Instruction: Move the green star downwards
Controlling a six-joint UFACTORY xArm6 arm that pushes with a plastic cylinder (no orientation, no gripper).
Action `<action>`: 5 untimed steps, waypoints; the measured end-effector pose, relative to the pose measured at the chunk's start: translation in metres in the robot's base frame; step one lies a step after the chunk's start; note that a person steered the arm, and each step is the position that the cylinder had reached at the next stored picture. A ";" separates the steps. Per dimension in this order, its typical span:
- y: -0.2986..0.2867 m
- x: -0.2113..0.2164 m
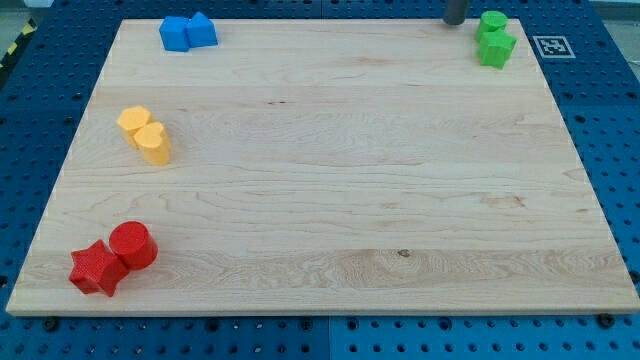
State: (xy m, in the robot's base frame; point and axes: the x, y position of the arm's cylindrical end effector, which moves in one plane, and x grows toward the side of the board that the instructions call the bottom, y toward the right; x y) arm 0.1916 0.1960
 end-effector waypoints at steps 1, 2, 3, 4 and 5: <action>0.017 0.000; 0.020 0.000; 0.042 0.000; 0.041 0.000; 0.056 0.001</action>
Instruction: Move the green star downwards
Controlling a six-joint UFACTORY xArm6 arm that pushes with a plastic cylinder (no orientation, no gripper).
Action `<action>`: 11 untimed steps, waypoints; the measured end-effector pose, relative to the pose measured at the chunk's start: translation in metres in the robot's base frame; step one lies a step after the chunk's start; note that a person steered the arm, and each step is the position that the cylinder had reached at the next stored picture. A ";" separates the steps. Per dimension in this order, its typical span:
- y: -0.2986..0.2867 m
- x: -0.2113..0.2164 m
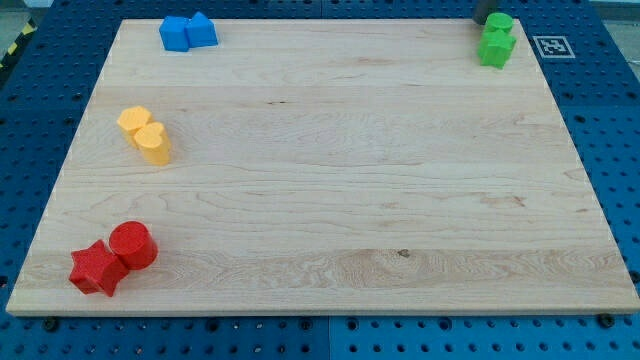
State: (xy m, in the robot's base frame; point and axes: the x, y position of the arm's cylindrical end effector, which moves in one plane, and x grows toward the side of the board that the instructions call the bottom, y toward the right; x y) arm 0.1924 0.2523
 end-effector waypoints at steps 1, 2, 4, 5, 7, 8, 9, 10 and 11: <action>0.010 0.000; 0.008 0.009; -0.007 0.025; -0.012 0.037; -0.003 0.066; -0.005 0.087; -0.005 0.113; -0.018 0.123; -0.020 0.147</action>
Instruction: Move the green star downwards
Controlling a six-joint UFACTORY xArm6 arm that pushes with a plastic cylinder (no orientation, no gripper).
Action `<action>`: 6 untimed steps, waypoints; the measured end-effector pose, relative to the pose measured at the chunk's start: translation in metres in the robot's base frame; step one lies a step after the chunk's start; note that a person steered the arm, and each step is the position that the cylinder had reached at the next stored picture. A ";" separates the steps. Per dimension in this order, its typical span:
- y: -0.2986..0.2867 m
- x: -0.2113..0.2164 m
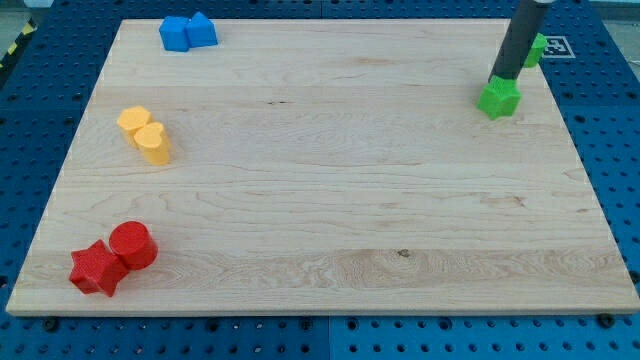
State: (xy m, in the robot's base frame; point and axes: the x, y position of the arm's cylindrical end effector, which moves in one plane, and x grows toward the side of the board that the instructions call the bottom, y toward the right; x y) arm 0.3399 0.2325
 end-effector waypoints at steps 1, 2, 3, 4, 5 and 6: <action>-0.019 0.003; -0.032 0.003; -0.031 0.005; -0.023 0.020; -0.025 0.032; -0.042 0.032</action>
State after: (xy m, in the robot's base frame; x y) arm 0.3714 0.1909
